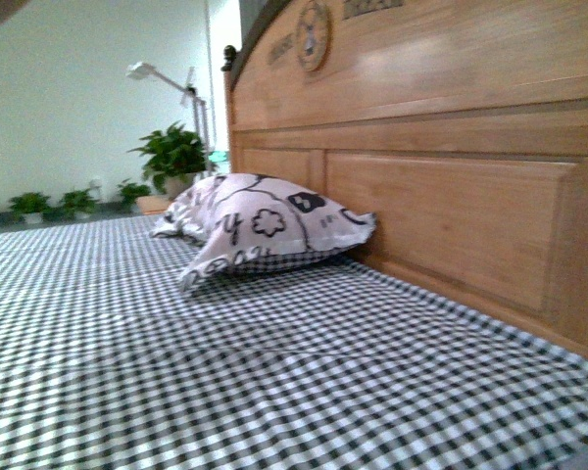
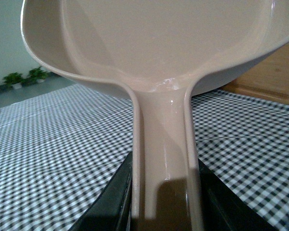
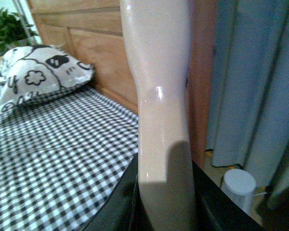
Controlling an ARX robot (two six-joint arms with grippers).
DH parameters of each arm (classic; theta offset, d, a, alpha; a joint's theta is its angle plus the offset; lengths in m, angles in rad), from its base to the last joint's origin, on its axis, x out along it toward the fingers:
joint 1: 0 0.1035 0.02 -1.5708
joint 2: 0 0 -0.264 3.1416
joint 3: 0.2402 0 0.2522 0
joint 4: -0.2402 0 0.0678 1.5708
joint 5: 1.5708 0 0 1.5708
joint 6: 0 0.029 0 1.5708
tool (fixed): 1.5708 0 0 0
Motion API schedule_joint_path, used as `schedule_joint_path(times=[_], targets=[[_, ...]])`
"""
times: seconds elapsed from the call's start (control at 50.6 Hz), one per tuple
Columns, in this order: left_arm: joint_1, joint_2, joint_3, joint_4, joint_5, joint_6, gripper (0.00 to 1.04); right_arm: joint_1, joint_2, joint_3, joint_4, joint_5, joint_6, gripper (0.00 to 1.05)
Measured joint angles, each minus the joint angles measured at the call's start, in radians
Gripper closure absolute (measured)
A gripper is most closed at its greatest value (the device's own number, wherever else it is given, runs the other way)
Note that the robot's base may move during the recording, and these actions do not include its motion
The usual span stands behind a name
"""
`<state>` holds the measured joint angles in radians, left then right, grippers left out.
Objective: Clean up trash
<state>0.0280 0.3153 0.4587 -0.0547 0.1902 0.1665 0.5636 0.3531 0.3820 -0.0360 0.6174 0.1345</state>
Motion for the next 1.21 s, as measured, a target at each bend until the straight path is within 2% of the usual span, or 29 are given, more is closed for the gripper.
schedule_joint_path(times=[0.475,0.514,0.534,0.593,0.653,0.752,0.85,0.949,1.028,1.107,1.147,1.206], targets=[[0.002,-0.003,-0.002,0.000,-0.011,-0.006,0.77,0.003,0.004,0.000,0.000,-0.008,0.000,0.84],[-0.013,0.012,0.023,-0.071,-0.049,-0.020,0.77,0.002,0.004,0.000,0.000,-0.002,0.000,0.84],[-0.016,0.032,0.058,-0.160,-0.087,-0.030,0.77,0.002,0.003,0.000,0.000,0.001,0.000,0.84],[0.008,0.063,0.103,-0.275,-0.074,-0.032,0.77,0.001,0.000,0.000,0.000,0.007,0.000,0.84],[0.093,0.093,0.128,-0.361,0.013,-0.011,0.77,0.001,-0.004,0.000,0.000,0.007,0.000,0.84],[0.284,0.139,0.176,-0.409,0.264,0.097,0.77,0.002,0.000,0.000,0.000,-0.004,0.000,0.84],[0.438,0.177,0.222,-0.461,0.466,0.214,0.77,0.001,0.000,0.000,0.000,0.001,0.000,0.84],[0.577,0.233,0.261,-0.560,0.659,0.390,0.77,0.001,-0.002,0.000,0.000,0.000,0.000,0.84],[0.713,0.333,0.303,-0.739,0.827,0.641,0.77,0.001,-0.001,0.000,0.000,0.000,0.000,0.84],[0.820,0.451,0.346,-0.944,0.893,0.908,0.77,0.001,-0.001,0.000,0.000,0.000,0.000,0.84],[0.872,0.529,0.364,-1.070,0.899,1.081,0.77,0.001,-0.001,0.000,0.000,0.000,0.000,0.84],[0.907,0.594,0.365,-1.152,0.889,1.220,0.77,0.001,-0.001,0.000,0.000,0.000,0.000,0.84]])
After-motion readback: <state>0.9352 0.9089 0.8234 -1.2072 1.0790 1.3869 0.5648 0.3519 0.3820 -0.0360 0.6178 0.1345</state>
